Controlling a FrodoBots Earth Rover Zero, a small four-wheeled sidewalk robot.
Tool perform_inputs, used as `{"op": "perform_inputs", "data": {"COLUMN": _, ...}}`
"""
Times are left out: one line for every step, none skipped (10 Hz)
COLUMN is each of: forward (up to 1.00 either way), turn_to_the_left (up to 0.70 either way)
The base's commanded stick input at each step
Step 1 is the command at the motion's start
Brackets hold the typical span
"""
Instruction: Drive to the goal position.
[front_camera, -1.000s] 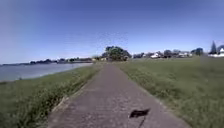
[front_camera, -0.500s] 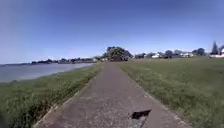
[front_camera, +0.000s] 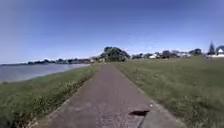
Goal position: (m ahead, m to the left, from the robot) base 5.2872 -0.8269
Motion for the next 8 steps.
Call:
{"op": "perform_inputs", "data": {"forward": 0.70, "turn_to_the_left": 0.00}}
{"op": "perform_inputs", "data": {"forward": 0.70, "turn_to_the_left": 0.00}}
{"op": "perform_inputs", "data": {"forward": 0.70, "turn_to_the_left": 0.00}}
{"op": "perform_inputs", "data": {"forward": 0.70, "turn_to_the_left": 0.00}}
{"op": "perform_inputs", "data": {"forward": 0.70, "turn_to_the_left": 0.00}}
{"op": "perform_inputs", "data": {"forward": 0.70, "turn_to_the_left": 0.00}}
{"op": "perform_inputs", "data": {"forward": 0.70, "turn_to_the_left": 0.00}}
{"op": "perform_inputs", "data": {"forward": 0.70, "turn_to_the_left": 0.00}}
